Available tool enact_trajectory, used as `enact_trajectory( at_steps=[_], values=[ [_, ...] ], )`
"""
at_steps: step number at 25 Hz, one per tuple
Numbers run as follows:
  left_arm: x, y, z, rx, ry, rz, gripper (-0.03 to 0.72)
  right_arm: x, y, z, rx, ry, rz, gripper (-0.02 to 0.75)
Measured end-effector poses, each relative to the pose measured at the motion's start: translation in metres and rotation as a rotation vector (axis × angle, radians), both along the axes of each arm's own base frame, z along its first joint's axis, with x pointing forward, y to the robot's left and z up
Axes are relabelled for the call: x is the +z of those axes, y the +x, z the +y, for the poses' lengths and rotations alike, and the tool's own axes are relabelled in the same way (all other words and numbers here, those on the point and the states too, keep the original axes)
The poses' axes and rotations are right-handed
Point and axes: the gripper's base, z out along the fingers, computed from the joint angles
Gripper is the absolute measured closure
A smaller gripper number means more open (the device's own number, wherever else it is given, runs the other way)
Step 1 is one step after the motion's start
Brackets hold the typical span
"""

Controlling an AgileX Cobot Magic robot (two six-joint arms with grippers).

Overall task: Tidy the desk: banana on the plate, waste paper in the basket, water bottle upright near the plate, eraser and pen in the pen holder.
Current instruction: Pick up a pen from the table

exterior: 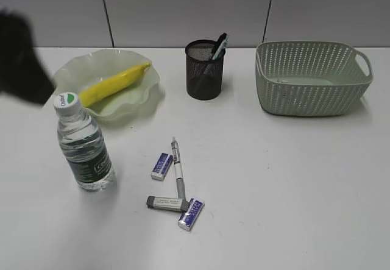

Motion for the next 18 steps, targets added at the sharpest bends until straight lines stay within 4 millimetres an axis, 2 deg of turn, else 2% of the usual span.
enact_trajectory(
  at_steps=[4,7,10,12,15,18],
  values=[
    [-0.045,-0.06,0.05,-0.011,-0.023,0.001,0.261,0.0,0.0,0.0,0.0,0.0,0.0,0.444],
    [-0.065,-0.1,0.085,-0.02,-0.16,-0.147,0.261,0.0,0.0,0.0,0.0,0.0,0.0,0.444],
    [-0.079,-0.128,0.109,-0.028,-0.307,-0.323,0.262,0.0,0.0,0.0,0.0,0.0,0.0,0.444],
    [-0.08,-0.142,0.121,-0.035,-0.426,-0.468,0.262,0.0,0.001,0.001,0.001,-0.004,0.005,0.444],
    [-0.08,-0.157,0.135,-0.043,-0.569,-0.651,0.262,0.003,0.014,0.009,0.035,-0.062,0.062,0.444],
    [-0.08,-0.166,0.142,-0.046,-0.635,-0.73,0.262,0.015,0.043,0.03,0.122,-0.1,0.113,0.444]
  ],
)
